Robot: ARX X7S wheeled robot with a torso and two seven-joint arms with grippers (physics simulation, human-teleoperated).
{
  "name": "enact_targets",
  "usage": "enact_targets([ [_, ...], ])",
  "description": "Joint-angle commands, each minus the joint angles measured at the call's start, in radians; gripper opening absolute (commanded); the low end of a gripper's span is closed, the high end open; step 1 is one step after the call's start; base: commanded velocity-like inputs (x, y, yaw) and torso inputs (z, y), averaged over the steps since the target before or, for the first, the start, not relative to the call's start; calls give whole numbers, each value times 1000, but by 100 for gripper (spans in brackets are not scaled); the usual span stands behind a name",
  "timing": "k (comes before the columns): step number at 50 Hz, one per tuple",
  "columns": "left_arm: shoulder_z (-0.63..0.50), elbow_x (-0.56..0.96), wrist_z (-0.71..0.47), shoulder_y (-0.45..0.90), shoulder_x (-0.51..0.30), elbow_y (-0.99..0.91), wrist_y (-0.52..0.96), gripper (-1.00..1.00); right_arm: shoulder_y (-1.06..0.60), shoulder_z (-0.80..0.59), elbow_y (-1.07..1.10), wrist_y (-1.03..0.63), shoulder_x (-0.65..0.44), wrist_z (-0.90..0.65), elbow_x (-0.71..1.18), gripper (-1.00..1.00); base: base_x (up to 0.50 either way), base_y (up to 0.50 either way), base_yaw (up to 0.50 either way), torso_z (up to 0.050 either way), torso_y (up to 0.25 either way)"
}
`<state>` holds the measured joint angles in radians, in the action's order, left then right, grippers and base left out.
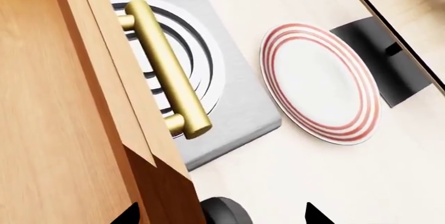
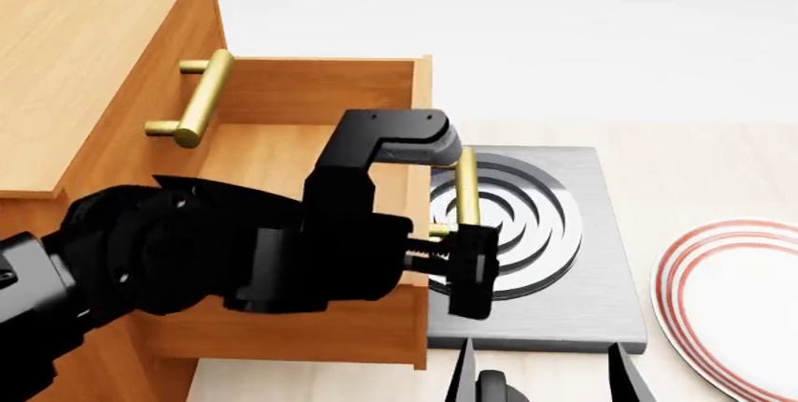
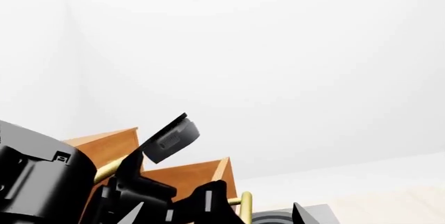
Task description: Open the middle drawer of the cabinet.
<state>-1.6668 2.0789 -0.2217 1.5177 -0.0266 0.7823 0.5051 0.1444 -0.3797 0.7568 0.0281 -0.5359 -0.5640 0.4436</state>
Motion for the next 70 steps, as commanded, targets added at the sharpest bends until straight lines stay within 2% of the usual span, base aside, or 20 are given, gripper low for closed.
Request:
enact_targets([
  [1,70,36,83,9,27,-51,-75,100,-4,-3,-6,2,0,1,1,100,0,-4,-6,0,0],
  [15,72,30,181,21,27,-67,-165,100,-4,-4,-8,6,-3,1,1,100,6,-6,-10,0,-2],
  [20,72,7,167,27,27,-57,-219,100,-2,-5,-7,7,-4,0,0,100,10,-8,-14,0,-4],
  [24,71,-14,99,40,27,-11,-315,100,-2,-6,-3,5,-4,-2,0,100,8,-8,-14,0,-3],
  [29,71,-22,78,41,27,15,-374,100,-6,-9,-3,2,-4,-3,-1,100,2,-7,-10,0,0],
  [42,71,-44,37,45,27,47,-463,100,-7,-11,-2,2,-6,-4,0,100,0,0,-1,0,0],
  [51,73,-124,-11,54,27,57,-557,100,-14,-16,-5,-2,-4,-4,-2,100,0,0,0,0,0],
  [61,74,-203,-35,52,27,55,-674,100,-15,-19,-4,-4,-4,-7,-2,100,0,0,0,0,0],
  [70,82,-273,16,49,27,8,-739,100,-11,-21,-1,-3,-5,-11,-7,100,0,0,0,0,0],
])
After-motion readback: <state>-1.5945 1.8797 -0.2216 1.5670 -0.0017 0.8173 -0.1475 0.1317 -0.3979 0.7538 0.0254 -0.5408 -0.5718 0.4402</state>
